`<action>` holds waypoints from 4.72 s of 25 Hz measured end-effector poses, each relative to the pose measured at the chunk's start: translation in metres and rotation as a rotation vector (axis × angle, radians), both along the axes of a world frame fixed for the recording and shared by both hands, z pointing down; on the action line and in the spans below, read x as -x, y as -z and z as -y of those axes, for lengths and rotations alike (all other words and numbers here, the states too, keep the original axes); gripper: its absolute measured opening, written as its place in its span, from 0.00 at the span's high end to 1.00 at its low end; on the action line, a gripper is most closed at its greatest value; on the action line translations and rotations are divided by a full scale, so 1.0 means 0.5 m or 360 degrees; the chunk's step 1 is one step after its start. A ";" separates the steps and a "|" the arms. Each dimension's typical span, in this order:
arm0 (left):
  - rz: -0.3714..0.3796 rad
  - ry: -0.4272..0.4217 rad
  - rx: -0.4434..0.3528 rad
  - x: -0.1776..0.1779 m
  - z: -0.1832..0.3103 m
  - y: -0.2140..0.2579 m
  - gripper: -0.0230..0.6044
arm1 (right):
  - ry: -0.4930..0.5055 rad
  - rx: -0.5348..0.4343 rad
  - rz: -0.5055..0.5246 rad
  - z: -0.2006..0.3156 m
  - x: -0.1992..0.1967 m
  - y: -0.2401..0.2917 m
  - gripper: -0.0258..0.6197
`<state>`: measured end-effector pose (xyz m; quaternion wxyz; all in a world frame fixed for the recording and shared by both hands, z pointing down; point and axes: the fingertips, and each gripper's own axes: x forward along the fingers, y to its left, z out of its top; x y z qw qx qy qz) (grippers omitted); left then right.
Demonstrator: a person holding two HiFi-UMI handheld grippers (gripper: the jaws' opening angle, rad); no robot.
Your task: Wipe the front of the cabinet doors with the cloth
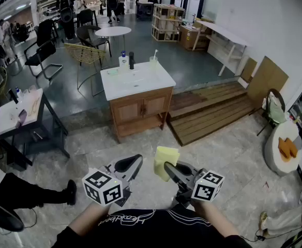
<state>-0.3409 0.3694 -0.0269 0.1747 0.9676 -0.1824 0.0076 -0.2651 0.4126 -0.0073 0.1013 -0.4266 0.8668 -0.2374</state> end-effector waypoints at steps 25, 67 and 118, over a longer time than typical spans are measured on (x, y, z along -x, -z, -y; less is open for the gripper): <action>0.0065 0.0027 0.0170 -0.194 0.071 -0.091 0.95 | 0.0001 0.0142 0.0108 0.082 -0.210 -0.064 0.90; 0.0106 0.0478 0.0693 -0.588 0.607 -0.567 0.95 | 0.0182 0.0530 0.0038 0.660 -0.655 -0.512 0.90; 0.0016 0.0910 0.0902 -0.443 0.995 -0.871 0.95 | 0.0426 0.0125 -0.0140 1.256 -0.388 -0.814 0.90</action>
